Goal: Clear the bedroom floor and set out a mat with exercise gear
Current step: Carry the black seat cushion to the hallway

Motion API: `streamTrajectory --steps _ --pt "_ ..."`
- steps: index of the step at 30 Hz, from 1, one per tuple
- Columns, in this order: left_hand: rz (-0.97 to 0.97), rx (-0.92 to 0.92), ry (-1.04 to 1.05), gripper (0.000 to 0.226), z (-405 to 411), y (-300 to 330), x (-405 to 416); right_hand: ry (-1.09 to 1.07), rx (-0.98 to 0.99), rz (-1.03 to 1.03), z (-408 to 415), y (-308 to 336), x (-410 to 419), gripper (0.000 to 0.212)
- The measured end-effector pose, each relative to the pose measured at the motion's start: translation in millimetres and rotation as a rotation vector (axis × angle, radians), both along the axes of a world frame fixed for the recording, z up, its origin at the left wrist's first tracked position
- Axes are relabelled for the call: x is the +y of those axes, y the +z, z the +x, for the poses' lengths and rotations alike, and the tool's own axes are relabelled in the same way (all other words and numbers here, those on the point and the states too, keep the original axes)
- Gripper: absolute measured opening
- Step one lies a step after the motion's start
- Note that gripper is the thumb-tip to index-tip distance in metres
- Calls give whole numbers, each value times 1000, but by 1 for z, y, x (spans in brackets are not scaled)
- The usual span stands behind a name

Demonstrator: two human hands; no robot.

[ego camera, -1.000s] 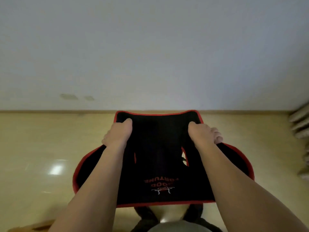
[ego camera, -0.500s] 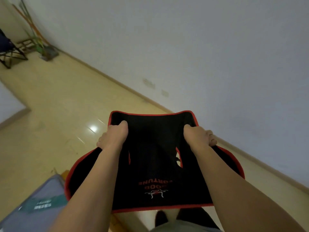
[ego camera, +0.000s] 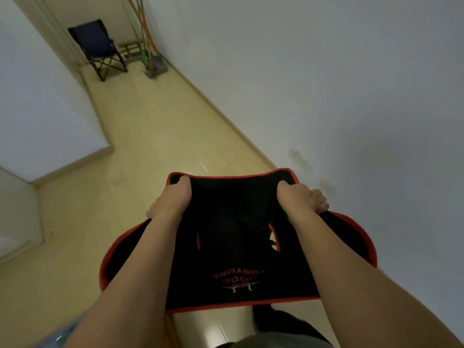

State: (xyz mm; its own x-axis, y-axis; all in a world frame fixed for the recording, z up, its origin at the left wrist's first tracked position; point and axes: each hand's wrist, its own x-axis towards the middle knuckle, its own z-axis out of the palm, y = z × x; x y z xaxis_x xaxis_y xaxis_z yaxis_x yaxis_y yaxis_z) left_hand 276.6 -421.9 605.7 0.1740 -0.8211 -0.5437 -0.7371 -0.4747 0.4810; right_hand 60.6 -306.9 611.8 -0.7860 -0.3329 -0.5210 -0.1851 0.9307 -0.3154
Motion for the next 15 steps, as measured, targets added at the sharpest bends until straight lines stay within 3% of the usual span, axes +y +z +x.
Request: streamTrajectory --steps 3,8,15 --pt "18 199 133 88 5 -22 -92 24 17 8 -12 7 -82 43" --pt "0 276 252 82 16 -26 -225 123 112 27 -15 19 -232 44" --pt "29 365 265 66 72 -89 -462 224 96 48 16 17 -462 44"
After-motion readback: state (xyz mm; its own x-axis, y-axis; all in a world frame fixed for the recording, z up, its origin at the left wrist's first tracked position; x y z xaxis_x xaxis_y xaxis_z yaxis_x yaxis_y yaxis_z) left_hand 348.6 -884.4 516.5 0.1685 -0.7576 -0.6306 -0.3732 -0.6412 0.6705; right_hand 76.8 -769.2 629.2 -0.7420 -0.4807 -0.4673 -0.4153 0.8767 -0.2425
